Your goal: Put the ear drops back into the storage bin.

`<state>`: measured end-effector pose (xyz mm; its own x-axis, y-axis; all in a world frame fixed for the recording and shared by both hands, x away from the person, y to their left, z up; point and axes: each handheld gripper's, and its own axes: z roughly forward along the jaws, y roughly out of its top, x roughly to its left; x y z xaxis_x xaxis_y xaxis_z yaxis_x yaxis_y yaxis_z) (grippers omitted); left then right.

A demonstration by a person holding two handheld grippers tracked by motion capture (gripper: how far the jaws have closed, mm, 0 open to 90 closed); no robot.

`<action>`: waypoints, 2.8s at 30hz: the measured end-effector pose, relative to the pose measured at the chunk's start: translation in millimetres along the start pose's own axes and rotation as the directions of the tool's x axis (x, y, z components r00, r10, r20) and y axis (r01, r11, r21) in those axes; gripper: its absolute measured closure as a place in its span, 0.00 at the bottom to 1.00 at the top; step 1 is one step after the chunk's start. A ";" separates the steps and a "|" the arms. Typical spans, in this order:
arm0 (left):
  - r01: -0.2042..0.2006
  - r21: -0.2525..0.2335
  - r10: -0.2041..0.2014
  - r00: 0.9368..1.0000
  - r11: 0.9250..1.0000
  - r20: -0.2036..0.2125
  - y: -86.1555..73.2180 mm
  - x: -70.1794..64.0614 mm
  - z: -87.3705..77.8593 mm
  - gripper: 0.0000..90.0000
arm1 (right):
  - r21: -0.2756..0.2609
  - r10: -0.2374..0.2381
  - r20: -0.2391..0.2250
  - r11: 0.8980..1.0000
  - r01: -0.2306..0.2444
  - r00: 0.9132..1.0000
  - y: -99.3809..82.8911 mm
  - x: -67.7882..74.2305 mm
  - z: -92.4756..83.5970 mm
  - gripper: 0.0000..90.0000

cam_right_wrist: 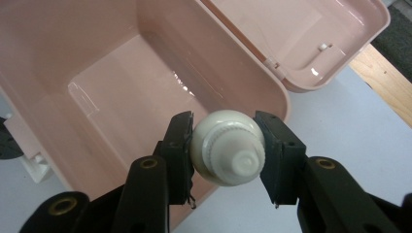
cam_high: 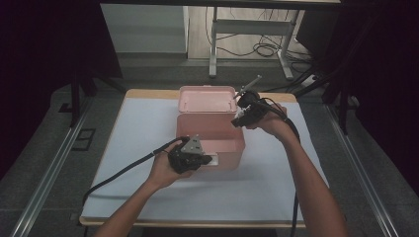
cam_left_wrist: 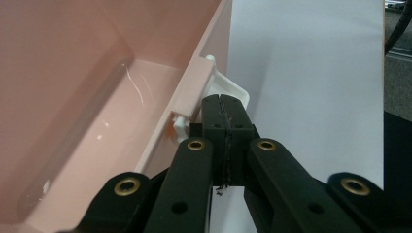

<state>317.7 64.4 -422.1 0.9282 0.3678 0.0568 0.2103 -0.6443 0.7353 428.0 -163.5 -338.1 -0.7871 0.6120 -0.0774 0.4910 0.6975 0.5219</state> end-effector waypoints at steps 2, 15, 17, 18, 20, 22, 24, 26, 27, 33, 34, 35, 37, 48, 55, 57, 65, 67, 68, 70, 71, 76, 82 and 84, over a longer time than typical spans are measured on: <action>0.001 0.001 -0.001 1.000 1.000 0.001 0.0 0.0 0.0 1.00 | 0.001 0.002 -0.005 1.000 -0.002 1.000 2.4 1.3 4.4 0.67; 0.005 0.000 -0.005 1.000 1.000 0.001 -0.1 -0.6 -0.1 1.00 | 0.040 0.007 -0.013 0.999 -0.007 1.000 5.1 0.5 30.9 0.67; 0.011 -0.005 -0.011 1.000 1.000 0.002 -0.1 -1.0 0.1 1.00 | 0.051 0.007 -0.012 0.999 -0.006 1.000 5.1 0.1 37.3 0.67; 0.011 -0.005 -0.011 1.000 1.000 0.002 -0.1 -1.0 0.1 1.00 | 0.051 0.007 -0.012 0.999 -0.006 1.000 5.1 0.1 37.3 0.67; 0.011 -0.005 -0.011 1.000 1.000 0.002 -0.1 -0.9 0.1 1.00 | 0.054 0.008 -0.014 0.999 -0.007 1.000 5.3 0.2 40.9 0.67; 0.009 -0.003 -0.009 1.000 1.000 0.003 -0.1 -0.6 0.0 1.00 | 0.057 0.009 -0.015 0.998 -0.008 1.000 5.7 0.9 44.4 0.67; 0.000 0.003 0.000 1.000 1.000 0.001 -0.1 0.0 -0.5 1.00 | 0.062 0.007 -0.017 0.998 -0.006 1.000 6.1 1.7 48.2 0.67; 0.000 0.003 0.000 1.000 1.000 0.001 -0.1 -0.2 -0.5 1.00 | 0.071 0.005 -0.014 0.997 -0.004 1.000 6.5 2.9 52.6 0.67; -0.001 0.002 0.001 1.000 1.000 0.001 -0.3 -0.1 -0.4 1.00 | 0.078 0.001 -0.012 0.997 0.000 1.000 6.8 3.5 55.8 0.67; 0.010 -0.008 -0.010 1.000 1.000 0.004 -0.5 -0.6 0.1 1.00 | 0.101 -0.002 -0.002 0.995 0.002 1.000 8.2 5.7 65.5 0.67; 0.010 -0.008 -0.010 1.000 1.000 0.004 -0.5 -0.6 0.1 1.00 | 0.101 -0.002 -0.002 0.995 0.002 1.000 8.2 5.7 65.5 0.67; 0.010 -0.009 -0.010 1.000 1.000 0.004 -0.6 -0.6 0.1 1.00 | 0.104 -0.004 -0.001 0.995 0.004 1.000 8.4 5.9 66.8 0.67; 0.007 -0.009 -0.007 1.000 1.000 0.003 -0.6 -0.6 0.0 1.00 | 0.110 -0.004 -0.003 0.994 0.004 1.000 8.4 6.0 70.3 0.67; 0.003 -0.005 -0.003 1.000 1.000 0.003 -0.7 -0.2 -0.3 1.00 | 0.123 -0.021 -0.004 0.992 0.021 1.000 11.1 9.0 77.3 0.67; -0.002 -0.001 0.002 1.000 1.000 0.005 -0.6 0.2 -0.6 1.00 | 0.141 -0.034 -0.003 0.989 0.034 0.999 13.2 10.5 86.7 0.67; 0.003 -0.006 -0.003 1.000 1.000 0.004 -0.7 -0.2 -0.3 1.00 | 0.148 -0.039 -0.005 0.988 0.040 0.999 13.5 11.0 88.7 0.66; -0.001 -0.003 0.001 1.000 1.000 0.006 -0.9 0.2 -0.6 1.00 | 0.155 -0.042 -0.004 0.987 0.042 0.999 12.3 9.7 93.6 0.66; -0.001 -0.003 0.001 1.000 1.000 0.005 -0.9 0.2 -0.6 1.00 | 0.160 -0.047 0.001 0.986 0.046 0.999 12.3 9.6 94.5 0.66; -0.001 -0.003 0.001 1.000 1.000 0.006 -0.8 0.3 -0.6 1.00 | 0.165 -0.053 0.004 0.985 0.052 0.999 12.2 9.5 95.3 0.66; -0.001 -0.003 0.001 1.000 1.000 0.006 -0.8 0.3 -0.6 1.00 | 0.166 -0.054 0.002 0.985 0.053 0.999 12.5 9.2 95.3 0.66; 0.009 -0.011 -0.009 1.000 1.000 0.006 -0.9 -0.2 0.0 1.00 | 0.166 -0.053 0.000 0.985 0.052 0.999 12.8 9.3 95.6 0.66; 0.008 -0.010 -0.008 1.000 1.000 0.006 -0.9 -0.2 -0.1 1.00 | 0.168 -0.064 -0.006 0.984 0.064 0.998 13.5 10.0 95.7 0.66; -0.001 -0.003 0.001 1.000 1.000 0.006 -0.8 0.2 -0.6 1.00 | 0.165 -0.073 -0.026 0.983 0.076 0.997 15.6 13.5 96.5 0.66; -0.001 -0.003 0.001 1.000 1.000 0.005 -0.8 0.1 -0.6 1.00 | 0.171 -0.071 -0.028 0.982 0.075 0.997 16.3 14.7 97.7 0.66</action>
<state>317.4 65.4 -422.3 0.9301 0.3633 0.0543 0.2081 -0.6430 0.7371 460.9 -106.7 -413.8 -0.8302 0.5500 -0.0907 0.4870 0.7948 0.3621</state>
